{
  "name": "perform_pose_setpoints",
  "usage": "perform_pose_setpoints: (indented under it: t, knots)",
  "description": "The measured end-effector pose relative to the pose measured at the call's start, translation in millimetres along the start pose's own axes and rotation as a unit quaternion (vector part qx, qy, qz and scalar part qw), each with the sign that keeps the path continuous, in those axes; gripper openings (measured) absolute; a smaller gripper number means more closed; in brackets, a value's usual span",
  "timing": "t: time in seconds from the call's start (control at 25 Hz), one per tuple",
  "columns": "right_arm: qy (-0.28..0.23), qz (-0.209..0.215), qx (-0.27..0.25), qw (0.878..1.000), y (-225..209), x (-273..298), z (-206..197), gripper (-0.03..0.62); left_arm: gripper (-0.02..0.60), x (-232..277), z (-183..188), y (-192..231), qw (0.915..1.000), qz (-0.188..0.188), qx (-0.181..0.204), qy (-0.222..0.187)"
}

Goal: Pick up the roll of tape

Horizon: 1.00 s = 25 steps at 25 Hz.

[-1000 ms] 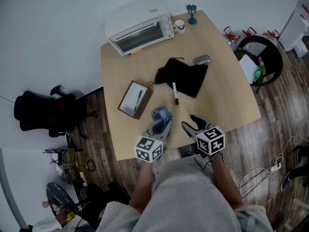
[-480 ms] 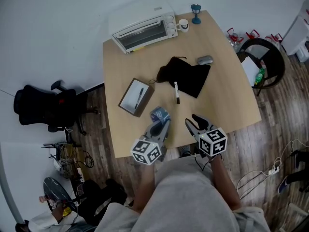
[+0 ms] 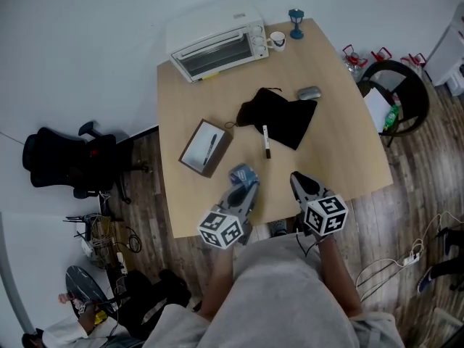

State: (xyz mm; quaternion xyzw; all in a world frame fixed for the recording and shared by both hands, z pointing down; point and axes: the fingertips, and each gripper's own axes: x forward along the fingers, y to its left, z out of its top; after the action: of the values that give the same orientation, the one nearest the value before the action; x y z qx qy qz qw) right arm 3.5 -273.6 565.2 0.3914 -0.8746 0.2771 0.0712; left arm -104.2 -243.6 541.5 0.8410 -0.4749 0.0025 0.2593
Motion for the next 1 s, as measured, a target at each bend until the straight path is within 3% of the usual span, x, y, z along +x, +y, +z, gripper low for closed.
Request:
perform_pose_setpoints:
  t: [0.08, 1.0]
  knots:
    - [-0.004, -0.006, 0.002, 1.0, -5.0, -1.9, 2.3, 0.006, 0.038, 1.3, -0.8, 0.0, 1.0, 0.0, -0.001, 0.0]
    - [0.028, 0.011, -0.009, 1.0, 9.7, 11.4, -10.9, 0.005, 0.04, -1.3, -0.3, 9.7, 0.9998, 0.02, 0.0, -0.004]
